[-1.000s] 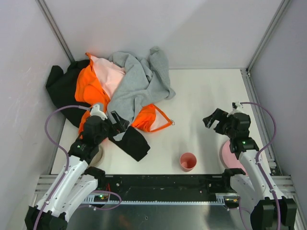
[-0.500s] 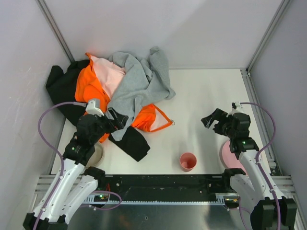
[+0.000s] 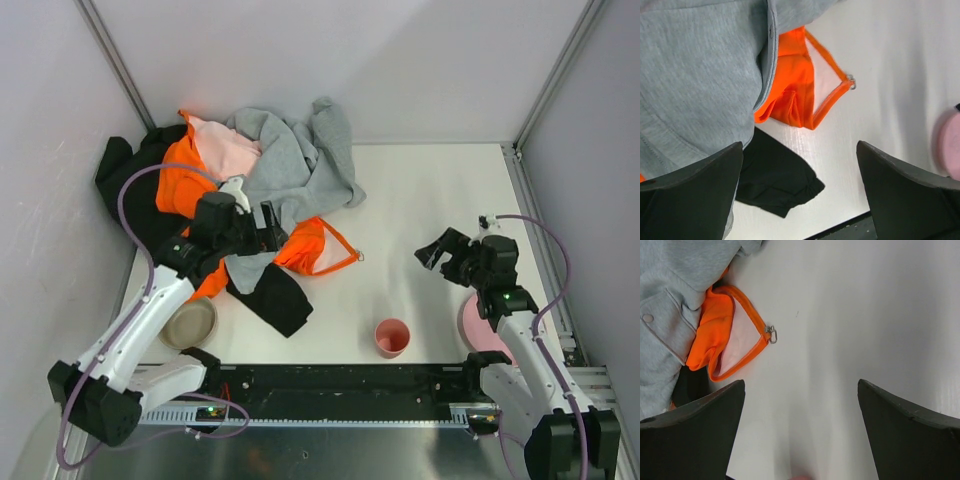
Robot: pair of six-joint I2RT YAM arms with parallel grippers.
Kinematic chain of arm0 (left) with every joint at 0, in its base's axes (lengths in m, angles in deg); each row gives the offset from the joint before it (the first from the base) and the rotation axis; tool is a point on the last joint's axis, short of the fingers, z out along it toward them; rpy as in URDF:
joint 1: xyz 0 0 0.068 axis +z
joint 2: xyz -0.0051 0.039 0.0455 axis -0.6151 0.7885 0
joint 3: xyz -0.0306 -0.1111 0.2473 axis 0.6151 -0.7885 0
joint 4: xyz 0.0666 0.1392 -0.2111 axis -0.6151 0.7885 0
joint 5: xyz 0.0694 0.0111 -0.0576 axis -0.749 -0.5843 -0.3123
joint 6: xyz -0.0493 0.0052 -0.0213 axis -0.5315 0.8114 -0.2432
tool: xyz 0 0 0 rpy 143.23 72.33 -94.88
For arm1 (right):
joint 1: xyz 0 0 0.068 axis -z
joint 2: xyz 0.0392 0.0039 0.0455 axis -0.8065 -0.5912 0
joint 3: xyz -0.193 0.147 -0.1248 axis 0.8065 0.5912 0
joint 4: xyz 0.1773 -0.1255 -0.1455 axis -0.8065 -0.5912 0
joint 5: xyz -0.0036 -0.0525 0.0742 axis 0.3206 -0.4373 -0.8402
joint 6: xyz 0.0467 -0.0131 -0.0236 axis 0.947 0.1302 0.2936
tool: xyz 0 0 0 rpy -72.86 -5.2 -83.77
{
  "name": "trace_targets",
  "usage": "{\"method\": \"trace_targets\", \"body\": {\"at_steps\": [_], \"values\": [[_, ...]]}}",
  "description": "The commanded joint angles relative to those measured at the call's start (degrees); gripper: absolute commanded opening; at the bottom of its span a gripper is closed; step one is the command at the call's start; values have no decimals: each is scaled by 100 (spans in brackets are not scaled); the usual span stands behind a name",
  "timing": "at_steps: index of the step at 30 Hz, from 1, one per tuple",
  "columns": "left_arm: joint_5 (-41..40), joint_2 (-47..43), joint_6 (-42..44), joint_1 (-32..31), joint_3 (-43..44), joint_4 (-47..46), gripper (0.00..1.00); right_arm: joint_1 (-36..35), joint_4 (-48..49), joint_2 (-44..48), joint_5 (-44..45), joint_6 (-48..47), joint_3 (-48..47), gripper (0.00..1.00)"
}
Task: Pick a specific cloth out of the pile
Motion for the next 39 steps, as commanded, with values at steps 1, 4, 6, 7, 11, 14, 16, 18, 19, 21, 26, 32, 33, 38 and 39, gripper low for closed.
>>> {"method": "trace_targets", "body": {"at_steps": [1,4,6,7,11,14,16,18,19,21,26,32,33,38,39], "values": [[-1117,412,421,-586,740,996,99,-155,-116,0,-42,76,-251,99],[-1968,744,525,-1014,1025,1375,100,-251,-144,-10,-10,110,-255,99],[-2534,925,570,-1301,1128,1549,100,-359,-135,-19,16,140,-255,99],[-2792,999,585,-1450,1153,1617,100,-406,-119,-28,22,158,-255,99],[-3647,1303,583,-1951,1200,1818,100,-663,-65,-89,160,223,-255,99],[-3856,1445,532,-2115,1189,1851,100,-850,-18,-165,240,254,-255,99],[-3924,1483,457,-2143,1165,1846,100,-953,19,-207,274,286,-255,99],[-3963,1488,384,-2155,1159,1822,100,-1040,61,-257,296,309,-260,99],[-3973,1492,369,-2154,1168,1816,100,-1081,84,-274,307,309,-262,99],[-3993,1512,364,-2153,1193,1788,100,-1138,95,-309,335,308,-264,99],[-3993,1745,451,-2145,1305,1670,100,-1204,104,-380,353,309,-264,99],[-3803,2377,736,-2086,1729,1377,100,-1231,-10,-358,380,281,-264,99],[-3712,2516,826,-2071,1823,1316,100,-1233,-43,-347,393,277,-264,99],[-3070,3207,1197,-2002,2284,1128,100,-1236,-216,-268,464,252,-264,99],[-2911,3309,1263,-1994,2320,1082,100,-1236,-248,-253,479,245,-264,99]]}}
